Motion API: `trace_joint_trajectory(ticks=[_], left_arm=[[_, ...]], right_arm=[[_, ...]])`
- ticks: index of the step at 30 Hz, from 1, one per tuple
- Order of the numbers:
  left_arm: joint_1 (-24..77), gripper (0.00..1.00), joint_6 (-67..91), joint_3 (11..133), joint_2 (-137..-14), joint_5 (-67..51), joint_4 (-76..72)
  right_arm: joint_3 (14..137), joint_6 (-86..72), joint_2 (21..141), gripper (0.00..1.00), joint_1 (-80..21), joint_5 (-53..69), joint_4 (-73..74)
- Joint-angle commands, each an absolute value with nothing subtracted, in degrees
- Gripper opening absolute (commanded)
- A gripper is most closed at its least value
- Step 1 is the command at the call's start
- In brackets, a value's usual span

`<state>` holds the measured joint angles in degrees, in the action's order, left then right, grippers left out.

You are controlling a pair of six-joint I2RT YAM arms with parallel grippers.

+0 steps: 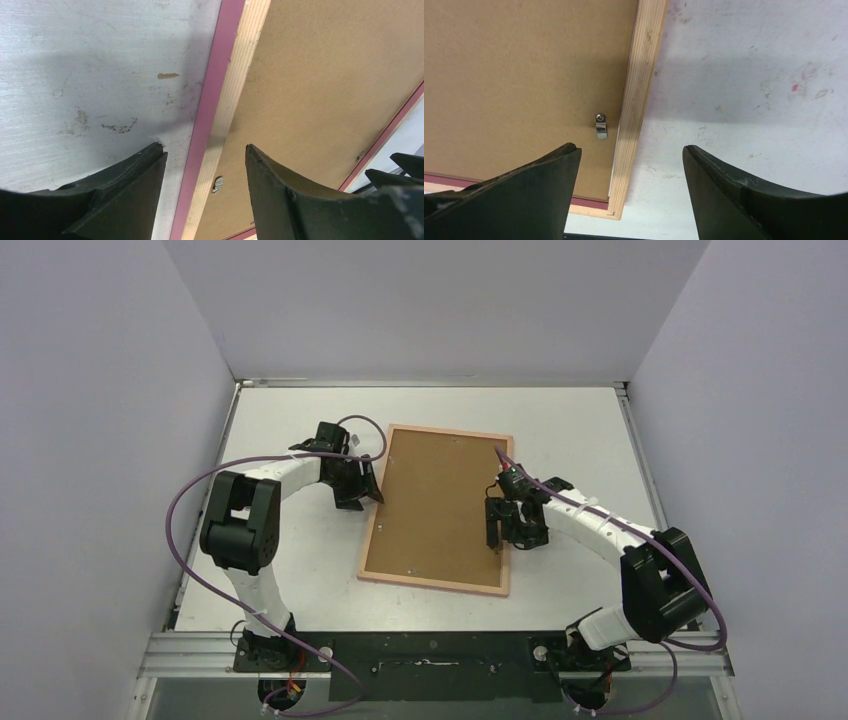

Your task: Put the photo into the frame

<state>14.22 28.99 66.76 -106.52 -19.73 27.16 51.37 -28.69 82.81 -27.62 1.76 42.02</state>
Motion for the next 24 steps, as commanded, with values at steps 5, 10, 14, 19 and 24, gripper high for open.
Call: trace_joint_trajectory(ticks=[5, 10, 14, 19, 24], left_arm=[[14.38, 0.52, 25.23, 65.56, -106.92, -21.25, 29.84], [14.42, 0.50, 24.42, 65.71, -107.78, -20.69, 29.99], [14.33, 0.48, 24.47, 65.37, -108.38, -20.14, 28.99], [14.33, 0.45, 25.84, 65.06, -109.23, -20.59, 27.12], [14.17, 0.40, 25.93, 65.10, -110.74, -21.94, 26.89]], right_arm=[[52.34, -31.85, 85.48, 0.70, -32.38, -2.85, 39.53], [55.06, -29.42, 88.97, 0.67, -33.86, -4.44, 40.89], [55.65, -27.80, 89.45, 0.64, -33.93, -5.23, 41.46], [56.27, -25.50, 91.65, 0.60, -33.78, -3.89, 41.37], [55.84, -24.98, 92.24, 0.52, -32.98, -3.91, 40.87]])
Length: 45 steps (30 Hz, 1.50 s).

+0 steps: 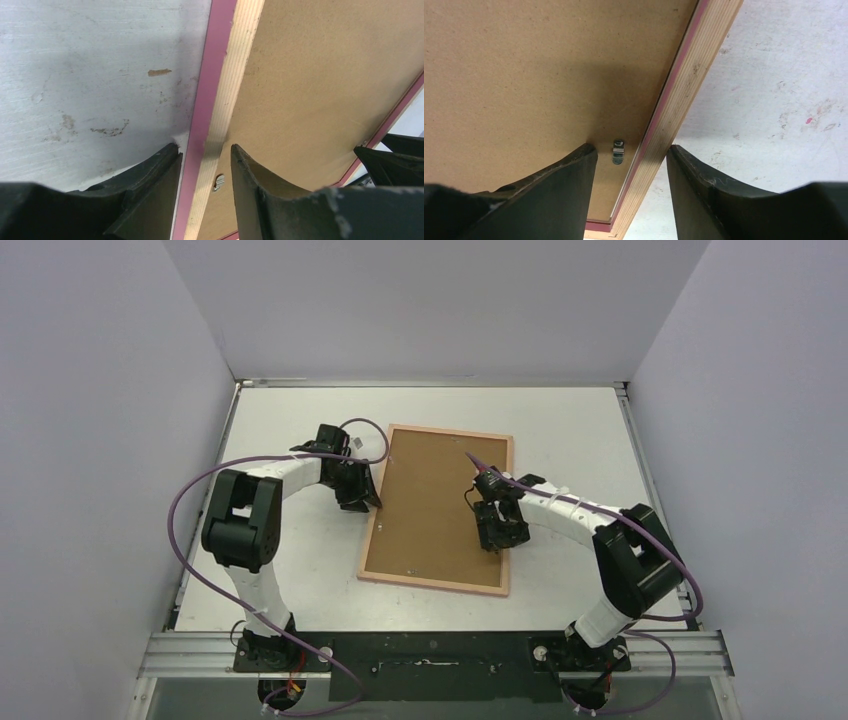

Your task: Put the photo into the frame

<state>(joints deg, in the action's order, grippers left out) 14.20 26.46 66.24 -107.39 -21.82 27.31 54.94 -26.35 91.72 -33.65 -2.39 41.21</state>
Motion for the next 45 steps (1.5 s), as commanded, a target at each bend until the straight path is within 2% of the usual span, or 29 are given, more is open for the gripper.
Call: trace_joint_trajectory(ticks=[1, 13, 19, 22, 25, 33, 41, 45], left_arm=[[14.26, 0.40, 25.86, 65.00, -110.82, -22.18, 26.83], [14.17, 0.36, 26.39, 66.03, -112.39, -22.13, 26.80], [14.19, 0.35, 26.04, 67.42, -113.67, -21.73, 27.80], [14.17, 0.35, 25.50, 67.95, -114.11, -21.17, 28.48], [14.20, 0.35, 25.08, 68.92, -114.70, -20.35, 29.16], [13.44, 0.34, 24.95, 72.43, -116.61, -18.72, 30.04], [13.28, 0.34, 24.40, 74.79, -118.18, -19.02, 31.07], [13.34, 0.34, 24.37, 75.05, -118.47, -19.28, 31.13]], right_arm=[[55.67, -24.90, 92.16, 0.51, -32.73, -3.62, 40.87], [55.08, -17.09, 91.81, 0.45, -28.75, 4.47, 42.19], [55.02, -14.44, 92.12, 0.53, -28.74, 7.01, 42.36], [55.01, -14.49, 92.11, 0.48, -28.74, 6.63, 42.36], [55.03, -13.91, 92.47, 0.36, -28.55, 6.38, 42.76], [55.33, -13.20, 92.42, 0.36, -28.56, 6.86, 42.94], [56.59, -12.11, 93.29, 0.27, -28.65, 6.59, 42.70], [56.93, -11.80, 93.43, 0.26, -28.61, 7.02, 42.72]])
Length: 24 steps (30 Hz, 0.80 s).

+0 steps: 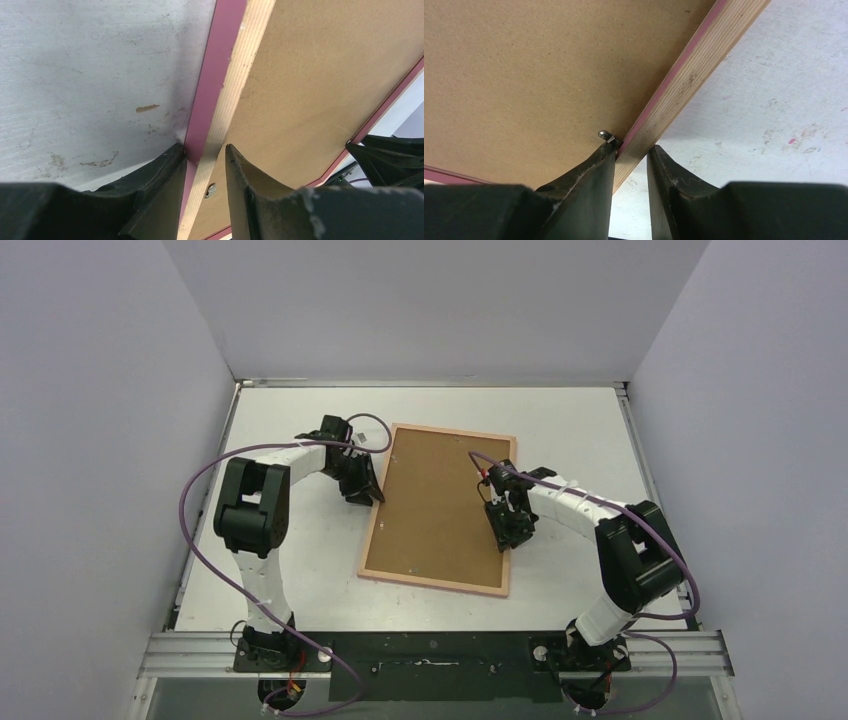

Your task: Put the photo into the frame

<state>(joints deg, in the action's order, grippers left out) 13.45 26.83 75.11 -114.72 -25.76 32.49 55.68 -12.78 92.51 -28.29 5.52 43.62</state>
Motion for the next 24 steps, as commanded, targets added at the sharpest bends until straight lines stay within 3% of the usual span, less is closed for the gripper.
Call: trace_joint_trajectory(ticks=[1, 5, 9, 12, 18, 24], left_arm=[[13.28, 0.34, 24.43, 75.13, -118.54, -19.39, 31.07], [13.19, 0.34, 25.11, 75.53, -118.07, -19.47, 31.11], [12.15, 0.37, 26.45, 76.43, -115.47, -21.10, 31.08], [11.30, 0.42, 25.95, 78.69, -112.91, -21.20, 33.16], [10.31, 0.48, 24.11, 79.68, -107.19, -19.70, 37.27], [10.47, 0.53, 24.92, 70.69, -99.01, -17.36, 37.90]], right_arm=[[57.07, -11.92, 93.47, 0.26, -28.65, 7.03, 42.74], [58.40, -13.25, 92.00, 0.30, -28.44, 7.54, 43.17], [64.75, -16.08, 87.45, 0.52, -26.79, 4.12, 48.71], [69.40, -16.95, 83.42, 0.61, -25.21, 4.65, 50.43], [71.76, -17.09, 82.57, 0.63, -28.70, 11.08, 47.74], [69.08, -21.35, 86.43, 0.60, -36.55, 14.45, 37.47]])
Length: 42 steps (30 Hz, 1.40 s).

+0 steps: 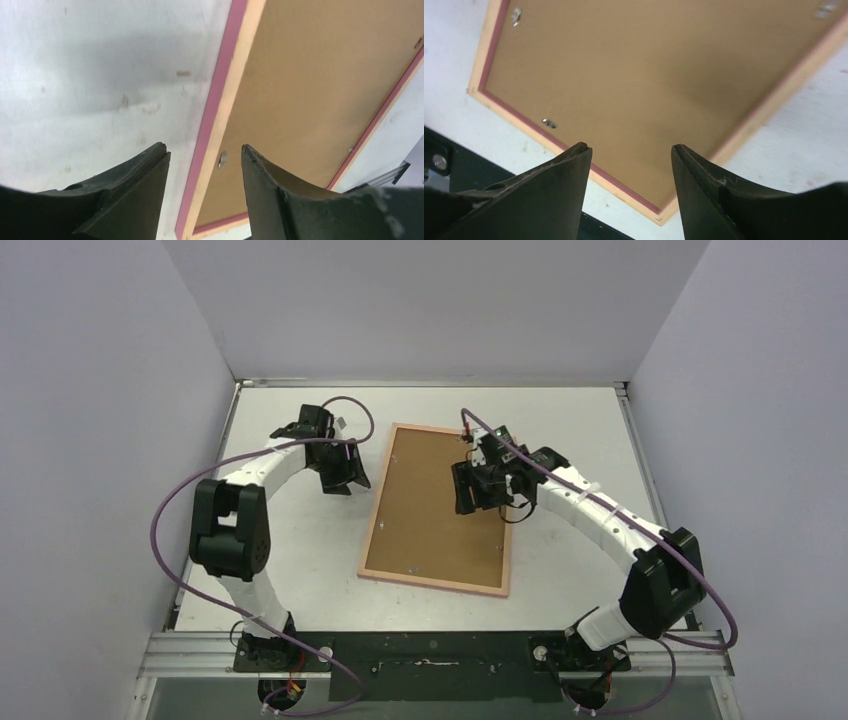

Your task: Put the photo into the frame

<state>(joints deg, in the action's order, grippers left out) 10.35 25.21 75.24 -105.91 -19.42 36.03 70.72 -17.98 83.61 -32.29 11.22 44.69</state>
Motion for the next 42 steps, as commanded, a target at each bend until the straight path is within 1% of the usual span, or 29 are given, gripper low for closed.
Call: trace_joint_trajectory(ticks=[1, 3, 7, 8, 12, 16, 19, 22, 27, 32, 42], left_arm=[[10.47, 0.54, 25.50, 68.65, -97.71, -17.56, 37.64], [10.75, 0.55, 26.63, 64.27, -95.47, -18.60, 36.52], [12.02, 0.57, 28.69, 57.14, -92.97, -23.20, 33.09], [12.26, 0.57, 29.12, 55.21, -92.86, -25.22, 31.41], [13.07, 0.57, 30.48, 51.43, -92.44, -29.58, 28.82], [13.42, 0.55, 30.71, 49.31, -92.29, -29.81, 28.11], [13.45, 0.50, 31.84, 48.32, -93.57, -30.85, 27.05], [13.45, 0.43, 33.38, 47.16, -94.84, -32.10, 25.35], [13.49, 0.33, 33.58, 46.95, -96.14, -30.50, 26.34], [13.49, 0.27, 33.56, 47.21, -96.89, -29.18, 27.10], [13.48, 0.23, 34.53, 47.11, -97.92, -28.01, 26.25]], right_arm=[[68.87, -21.73, 87.44, 0.58, -37.86, 14.85, 36.18], [68.39, -22.24, 89.70, 0.55, -40.50, 15.96, 33.40], [68.59, -19.87, 95.81, 0.41, -47.03, 18.65, 28.84], [68.93, -18.58, 97.20, 0.40, -48.53, 18.39, 28.35], [70.37, -17.65, 102.87, 0.39, -51.84, 17.96, 27.83], [69.22, -18.34, 105.16, 0.44, -53.19, 18.97, 26.08], [67.48, -19.55, 105.93, 0.44, -53.76, 20.80, 23.57], [66.29, -20.98, 106.47, 0.42, -54.29, 21.95, 21.67], [64.69, -21.92, 105.93, 0.38, -54.53, 21.96, 20.61], [63.98, -22.12, 104.91, 0.35, -54.49, 22.72, 21.26], [60.06, -21.02, 102.75, 0.38, -54.56, 26.50, 23.12]])
